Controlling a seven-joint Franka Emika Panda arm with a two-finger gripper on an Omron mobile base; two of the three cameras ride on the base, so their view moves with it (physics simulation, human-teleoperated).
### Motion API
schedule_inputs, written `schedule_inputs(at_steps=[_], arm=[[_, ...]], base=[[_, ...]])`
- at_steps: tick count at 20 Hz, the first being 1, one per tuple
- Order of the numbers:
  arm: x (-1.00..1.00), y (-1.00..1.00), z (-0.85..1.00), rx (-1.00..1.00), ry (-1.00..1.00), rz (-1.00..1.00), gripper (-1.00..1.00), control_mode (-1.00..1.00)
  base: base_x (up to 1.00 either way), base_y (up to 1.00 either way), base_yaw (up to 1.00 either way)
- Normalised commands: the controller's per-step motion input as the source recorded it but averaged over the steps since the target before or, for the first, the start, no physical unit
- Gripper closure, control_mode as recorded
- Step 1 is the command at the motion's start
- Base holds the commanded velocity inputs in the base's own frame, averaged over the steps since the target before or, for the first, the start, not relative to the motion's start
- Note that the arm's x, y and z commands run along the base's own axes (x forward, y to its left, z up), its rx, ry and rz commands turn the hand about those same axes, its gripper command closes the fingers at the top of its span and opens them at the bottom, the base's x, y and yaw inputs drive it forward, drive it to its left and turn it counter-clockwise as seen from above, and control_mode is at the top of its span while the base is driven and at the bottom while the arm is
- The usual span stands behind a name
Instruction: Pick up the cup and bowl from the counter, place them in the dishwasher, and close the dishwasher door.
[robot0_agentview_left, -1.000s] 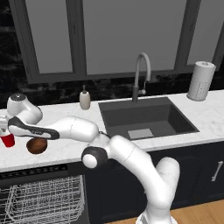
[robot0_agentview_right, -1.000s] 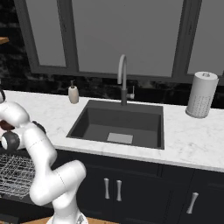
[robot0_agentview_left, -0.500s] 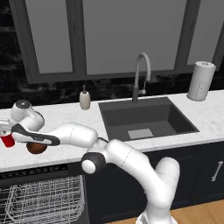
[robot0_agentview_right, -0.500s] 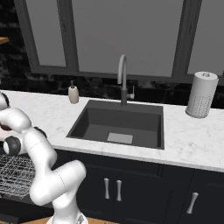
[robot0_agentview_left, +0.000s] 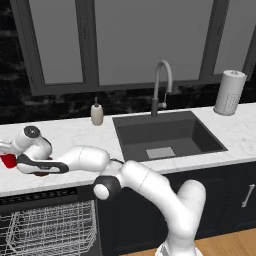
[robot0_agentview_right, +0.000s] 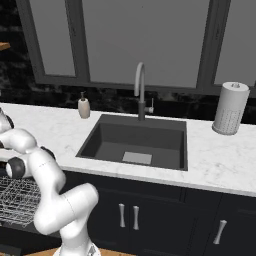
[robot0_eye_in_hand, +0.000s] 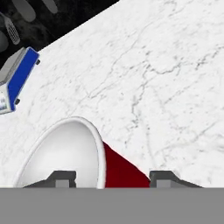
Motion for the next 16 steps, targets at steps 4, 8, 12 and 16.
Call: schedule_inputs(at_steps=[4, 8, 12, 16], arm=[[0.01, 0.0, 0.0, 0.0, 0.0, 0.0, 1.0, -1.0], [-0.12, -0.24, -0.02, -0.02, 0.07, 0.0, 1.0, -1.0], [0.03, -0.17, 0.01, -0.07, -0.03, 0.0, 1.0, -1.0], [0.09, -0.12, 0.25, -0.05, -0.13, -0.01, 1.0, -1.0]], base=[[0.0, 0.0, 0.0], [0.0, 0.0, 0.0], [0.0, 0.0, 0.0], [0.0, 0.0, 0.0]])
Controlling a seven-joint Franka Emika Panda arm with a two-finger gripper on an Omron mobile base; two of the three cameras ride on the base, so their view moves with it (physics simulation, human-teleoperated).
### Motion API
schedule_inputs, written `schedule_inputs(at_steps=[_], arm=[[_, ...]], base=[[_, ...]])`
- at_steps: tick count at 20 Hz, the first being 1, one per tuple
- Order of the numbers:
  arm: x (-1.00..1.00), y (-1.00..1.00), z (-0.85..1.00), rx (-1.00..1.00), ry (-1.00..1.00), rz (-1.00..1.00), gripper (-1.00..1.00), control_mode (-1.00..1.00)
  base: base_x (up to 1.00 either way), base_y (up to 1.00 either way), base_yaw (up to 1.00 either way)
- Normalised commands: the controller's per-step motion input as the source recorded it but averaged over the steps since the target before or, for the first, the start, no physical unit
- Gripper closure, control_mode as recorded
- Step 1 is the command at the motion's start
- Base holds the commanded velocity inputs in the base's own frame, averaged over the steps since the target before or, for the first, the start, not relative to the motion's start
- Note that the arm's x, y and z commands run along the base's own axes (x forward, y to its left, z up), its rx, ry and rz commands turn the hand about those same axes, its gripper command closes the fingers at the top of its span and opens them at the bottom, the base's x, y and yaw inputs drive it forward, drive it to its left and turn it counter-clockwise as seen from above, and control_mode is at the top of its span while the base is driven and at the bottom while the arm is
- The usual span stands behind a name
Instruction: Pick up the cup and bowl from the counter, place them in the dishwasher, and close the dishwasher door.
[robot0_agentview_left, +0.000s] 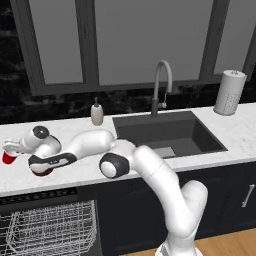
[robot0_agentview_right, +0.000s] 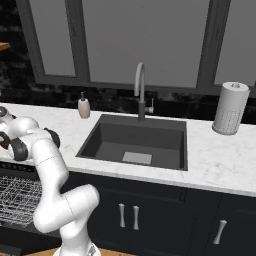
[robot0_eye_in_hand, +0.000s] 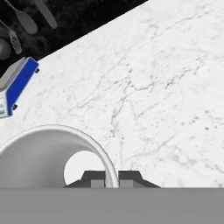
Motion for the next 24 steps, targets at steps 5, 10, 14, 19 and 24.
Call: schedule_inputs(at_steps=[5, 10, 14, 19, 24], arm=[[0.03, -0.25, 0.65, -0.03, -0.14, -0.02, 1.0, -1.0], [-0.07, -0.89, 0.23, -0.02, 0.0, -0.08, 1.0, -1.0], [-0.59, -0.99, 0.12, -0.01, 0.05, -0.1, 1.0, -1.0], [-0.75, -0.75, 0.83, 0.0, 0.06, -0.08, 1.0, -1.0], [-0.76, -0.61, 0.76, 0.0, 0.31, -0.07, 1.0, -1.0]], base=[[0.0, 0.0, 0.0], [0.0, 0.0, 0.0], [0.0, 0.0, 0.0], [0.0, 0.0, 0.0], [0.0, 0.0, 0.0]])
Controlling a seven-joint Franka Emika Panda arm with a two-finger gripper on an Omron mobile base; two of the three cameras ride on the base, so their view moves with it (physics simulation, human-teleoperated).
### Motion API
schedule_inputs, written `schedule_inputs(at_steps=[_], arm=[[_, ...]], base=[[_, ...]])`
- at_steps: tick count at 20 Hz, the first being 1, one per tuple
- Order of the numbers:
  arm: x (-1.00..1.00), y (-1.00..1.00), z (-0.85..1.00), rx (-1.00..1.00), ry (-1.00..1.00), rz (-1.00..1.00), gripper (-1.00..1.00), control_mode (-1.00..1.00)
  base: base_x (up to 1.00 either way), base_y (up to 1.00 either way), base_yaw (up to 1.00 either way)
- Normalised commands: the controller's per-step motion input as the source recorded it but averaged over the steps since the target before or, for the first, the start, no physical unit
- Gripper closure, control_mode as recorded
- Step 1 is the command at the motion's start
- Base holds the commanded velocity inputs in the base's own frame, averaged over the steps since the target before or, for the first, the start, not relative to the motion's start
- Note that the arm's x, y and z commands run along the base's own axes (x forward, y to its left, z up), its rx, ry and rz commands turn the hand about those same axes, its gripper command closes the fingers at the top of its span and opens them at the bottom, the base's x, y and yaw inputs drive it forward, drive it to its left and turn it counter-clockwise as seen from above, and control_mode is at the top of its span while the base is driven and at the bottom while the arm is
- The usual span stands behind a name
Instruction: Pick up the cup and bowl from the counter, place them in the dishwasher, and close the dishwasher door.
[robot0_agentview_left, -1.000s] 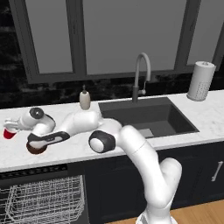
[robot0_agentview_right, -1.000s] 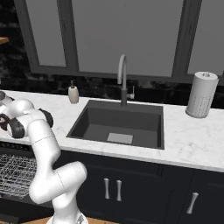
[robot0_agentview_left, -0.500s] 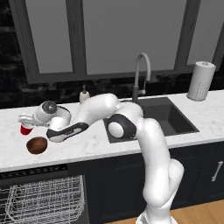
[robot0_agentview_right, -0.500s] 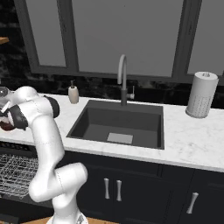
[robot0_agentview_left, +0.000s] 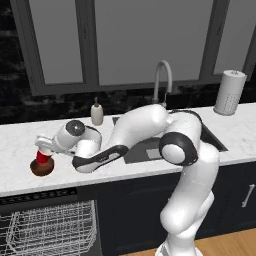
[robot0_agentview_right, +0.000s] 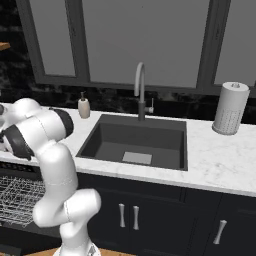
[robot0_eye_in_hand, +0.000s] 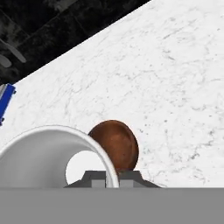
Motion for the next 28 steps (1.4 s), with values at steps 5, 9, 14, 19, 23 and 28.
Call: schedule_inputs(at_steps=[5, 9, 14, 19, 23, 28], arm=[[-0.8, -0.44, 0.75, 0.0, 0.46, 0.01, 1.0, -1.0], [-0.9, -0.42, 1.0, -0.04, 0.18, 0.08, 1.0, -1.0], [-0.96, -0.08, 0.65, -0.12, 0.18, 0.03, 1.0, -1.0], [-0.81, 0.03, 0.0, -0.25, -0.05, 0.0, 1.0, -1.0], [-0.37, 0.23, -0.1, -0.3, -0.03, 0.0, 1.0, -1.0], [-0.24, 0.17, -0.37, -0.21, -0.04, 0.0, 1.0, -1.0]], base=[[0.0, 0.0, 0.0], [0.0, 0.0, 0.0], [0.0, 0.0, 0.0], [0.0, 0.0, 0.0], [0.0, 0.0, 0.0], [0.0, 0.0, 0.0]])
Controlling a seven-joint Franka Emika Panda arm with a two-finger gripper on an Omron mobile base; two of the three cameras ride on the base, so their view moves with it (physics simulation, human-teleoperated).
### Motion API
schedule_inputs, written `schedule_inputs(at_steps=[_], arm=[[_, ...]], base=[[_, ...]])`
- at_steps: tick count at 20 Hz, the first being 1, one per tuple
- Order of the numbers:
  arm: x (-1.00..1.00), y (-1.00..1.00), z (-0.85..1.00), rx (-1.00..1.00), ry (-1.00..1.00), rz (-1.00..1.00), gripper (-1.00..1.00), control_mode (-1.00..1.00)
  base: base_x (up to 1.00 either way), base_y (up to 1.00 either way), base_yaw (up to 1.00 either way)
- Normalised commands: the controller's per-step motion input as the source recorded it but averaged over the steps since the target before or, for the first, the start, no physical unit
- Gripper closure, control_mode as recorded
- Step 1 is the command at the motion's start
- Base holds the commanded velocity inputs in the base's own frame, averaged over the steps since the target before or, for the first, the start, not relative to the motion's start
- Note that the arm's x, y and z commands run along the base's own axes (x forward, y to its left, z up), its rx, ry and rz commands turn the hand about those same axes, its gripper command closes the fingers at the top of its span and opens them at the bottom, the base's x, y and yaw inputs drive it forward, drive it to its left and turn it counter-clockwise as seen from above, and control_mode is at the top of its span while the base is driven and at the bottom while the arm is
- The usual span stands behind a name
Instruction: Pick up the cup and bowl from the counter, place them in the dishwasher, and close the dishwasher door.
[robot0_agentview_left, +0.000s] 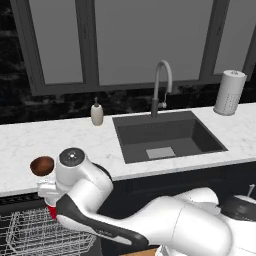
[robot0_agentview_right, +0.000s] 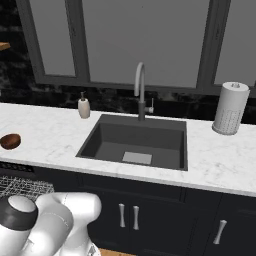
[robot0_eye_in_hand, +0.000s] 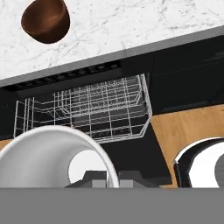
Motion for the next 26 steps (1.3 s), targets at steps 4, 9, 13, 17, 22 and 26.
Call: schedule_inputs(at_steps=[4, 9, 13, 17, 22, 26], arm=[[-0.06, 0.0, -0.44, -0.11, -0.03, 0.0, 1.0, -1.0], [-0.01, 0.0, -0.65, -0.05, -0.05, 0.0, 1.0, -1.0], [-0.01, 0.0, -0.74, -0.02, -0.09, 0.0, 1.0, -1.0], [0.0, 0.0, -0.64, 0.0, -0.11, 0.0, 1.0, -1.0], [0.0, -0.01, -0.63, 0.0, -0.15, 0.02, 1.0, -1.0], [0.0, -0.01, -0.71, 0.0, -0.19, 0.02, 1.0, -1.0]], base=[[0.0, 0.0, 0.0], [0.0, 0.0, 0.0], [0.0, 0.0, 0.0], [0.0, 0.0, 0.0], [0.0, 0.0, 0.0], [0.0, 0.0, 0.0]])
